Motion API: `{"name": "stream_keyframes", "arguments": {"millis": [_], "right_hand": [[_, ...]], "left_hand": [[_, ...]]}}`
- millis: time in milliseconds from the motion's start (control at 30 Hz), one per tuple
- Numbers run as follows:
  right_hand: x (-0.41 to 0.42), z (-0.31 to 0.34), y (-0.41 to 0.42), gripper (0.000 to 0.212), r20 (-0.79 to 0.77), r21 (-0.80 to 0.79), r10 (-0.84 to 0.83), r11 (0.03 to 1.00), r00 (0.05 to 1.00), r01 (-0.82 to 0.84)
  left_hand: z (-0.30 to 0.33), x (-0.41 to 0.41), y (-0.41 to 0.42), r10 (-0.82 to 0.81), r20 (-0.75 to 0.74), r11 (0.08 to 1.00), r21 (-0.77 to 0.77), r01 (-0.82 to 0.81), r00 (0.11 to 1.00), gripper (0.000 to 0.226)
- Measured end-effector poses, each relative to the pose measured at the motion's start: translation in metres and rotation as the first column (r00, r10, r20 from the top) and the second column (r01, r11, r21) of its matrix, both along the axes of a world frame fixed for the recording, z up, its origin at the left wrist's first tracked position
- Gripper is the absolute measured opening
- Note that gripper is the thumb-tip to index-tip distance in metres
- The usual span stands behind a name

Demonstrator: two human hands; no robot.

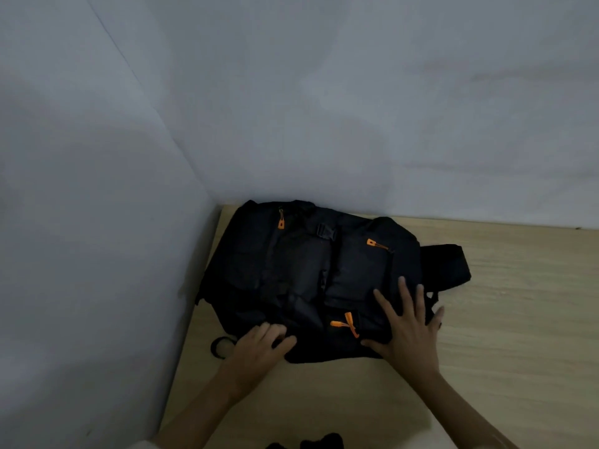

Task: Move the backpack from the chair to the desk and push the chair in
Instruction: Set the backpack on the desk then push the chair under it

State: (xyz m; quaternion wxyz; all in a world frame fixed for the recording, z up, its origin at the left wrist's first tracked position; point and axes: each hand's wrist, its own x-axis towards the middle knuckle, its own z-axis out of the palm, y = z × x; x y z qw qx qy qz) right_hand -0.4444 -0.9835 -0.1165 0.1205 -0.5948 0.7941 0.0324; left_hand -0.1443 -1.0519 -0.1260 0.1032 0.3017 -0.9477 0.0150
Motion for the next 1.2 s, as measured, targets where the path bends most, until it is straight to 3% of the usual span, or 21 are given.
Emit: {"name": "stream_keyframes", "arguments": {"millis": [67, 167, 233, 300, 533, 733, 900, 1000, 1200], "right_hand": [[0.0, -0.002, -0.016, 0.112, 0.05, 0.118, -0.018, 0.993, 0.999, 0.012], [0.003, -0.005, -0.043, 0.112, 0.133, 0.246, 0.011, 0.968, 0.991, -0.044], [0.013, -0.004, -0.06, 0.111, 0.133, 0.257, 0.03, 0.964, 0.991, -0.064], [0.027, -0.001, -0.071, 0.11, 0.173, 0.228, 0.041, 0.97, 0.984, -0.081], [0.056, 0.002, -0.096, 0.108, 0.168, 0.271, 0.137, 0.946, 0.976, -0.179], [0.038, 0.002, -0.069, 0.109, 0.225, 0.208, 0.208, 0.944, 0.952, -0.255], [0.013, 0.006, -0.009, 0.093, 0.133, -0.009, 0.315, 0.948, 0.94, -0.317], [0.003, 0.006, 0.033, 0.087, 0.083, -0.055, 0.361, 0.932, 0.929, -0.357], [-0.028, 0.012, 0.108, 0.089, 0.132, -0.055, 0.314, 0.95, 0.94, -0.309]], "left_hand": [[0.004, 0.006, -0.003, 0.027, -0.033, 0.999, -0.032, -0.028, 0.999, 0.032], [0.022, 0.014, -0.028, 0.177, 0.071, 0.979, 0.094, -0.183, 0.982, 0.06], [0.03, 0.031, -0.049, 0.22, 0.204, 0.945, 0.197, -0.26, 0.954, 0.079], [0.041, 0.047, -0.06, 0.232, 0.295, 0.922, 0.237, -0.307, 0.927, 0.081], [0.043, 0.071, -0.066, 0.289, 0.36, 0.877, 0.272, -0.396, 0.887, 0.106], [0.055, 0.037, -0.044, 0.469, 0.37, 0.831, 0.123, -0.543, 0.802, 0.105], [0.046, 0.016, 0.006, 0.591, 0.237, 0.712, 0.296, -0.637, 0.771, 0.09], [0.035, 0.011, 0.043, 0.595, 0.158, 0.715, 0.345, -0.609, 0.788, 0.086], [0.028, -0.027, 0.112, 0.59, 0.074, 0.711, 0.425, -0.56, 0.804, 0.079]]}}
